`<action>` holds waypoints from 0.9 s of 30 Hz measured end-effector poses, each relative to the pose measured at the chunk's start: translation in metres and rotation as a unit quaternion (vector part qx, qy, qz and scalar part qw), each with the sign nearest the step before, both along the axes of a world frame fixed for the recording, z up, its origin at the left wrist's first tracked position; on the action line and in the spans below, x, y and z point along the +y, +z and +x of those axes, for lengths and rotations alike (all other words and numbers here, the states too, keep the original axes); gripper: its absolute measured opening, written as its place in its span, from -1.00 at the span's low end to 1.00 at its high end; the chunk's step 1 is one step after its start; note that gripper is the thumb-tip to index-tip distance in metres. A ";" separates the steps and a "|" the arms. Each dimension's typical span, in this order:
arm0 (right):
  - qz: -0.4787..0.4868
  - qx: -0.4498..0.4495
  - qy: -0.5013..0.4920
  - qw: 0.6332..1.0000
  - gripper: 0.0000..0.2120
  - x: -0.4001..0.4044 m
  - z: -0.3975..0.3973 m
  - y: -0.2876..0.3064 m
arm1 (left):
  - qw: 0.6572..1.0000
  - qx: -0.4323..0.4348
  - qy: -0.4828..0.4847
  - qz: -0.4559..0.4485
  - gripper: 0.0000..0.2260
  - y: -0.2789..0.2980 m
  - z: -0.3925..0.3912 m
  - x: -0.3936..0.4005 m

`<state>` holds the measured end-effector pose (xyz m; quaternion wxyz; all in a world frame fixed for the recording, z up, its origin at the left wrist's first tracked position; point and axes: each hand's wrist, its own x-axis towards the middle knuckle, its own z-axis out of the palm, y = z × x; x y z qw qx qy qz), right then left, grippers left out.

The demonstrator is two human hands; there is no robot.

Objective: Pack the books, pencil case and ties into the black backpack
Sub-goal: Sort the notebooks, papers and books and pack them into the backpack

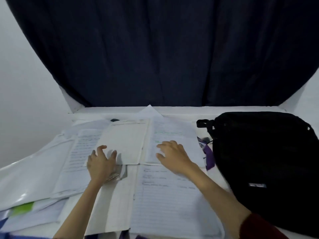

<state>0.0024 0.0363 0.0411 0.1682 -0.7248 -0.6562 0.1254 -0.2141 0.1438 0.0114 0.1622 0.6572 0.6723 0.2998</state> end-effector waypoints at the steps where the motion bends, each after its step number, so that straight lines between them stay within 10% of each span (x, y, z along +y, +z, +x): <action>1: -0.021 0.003 -0.020 1.000 -0.52 0.012 -0.004 -0.007 | 0.999 0.026 0.000 -0.035 -0.53 0.000 -0.009 0.011; 13: -0.029 0.042 -0.087 0.995 -0.49 0.036 -0.019 -0.060 | 0.990 0.077 -0.013 -0.120 -0.33 -0.003 -0.036 0.072; 22: 0.058 0.243 -0.200 0.947 -0.60 0.038 0.027 -0.047 | 0.930 -0.314 -0.100 -0.162 -0.50 0.046 -0.043 0.084; 27: 0.081 0.455 -0.182 0.868 -0.65 0.029 0.036 0.000 | 0.902 -0.269 -0.322 -0.103 -0.58 0.113 0.001 0.058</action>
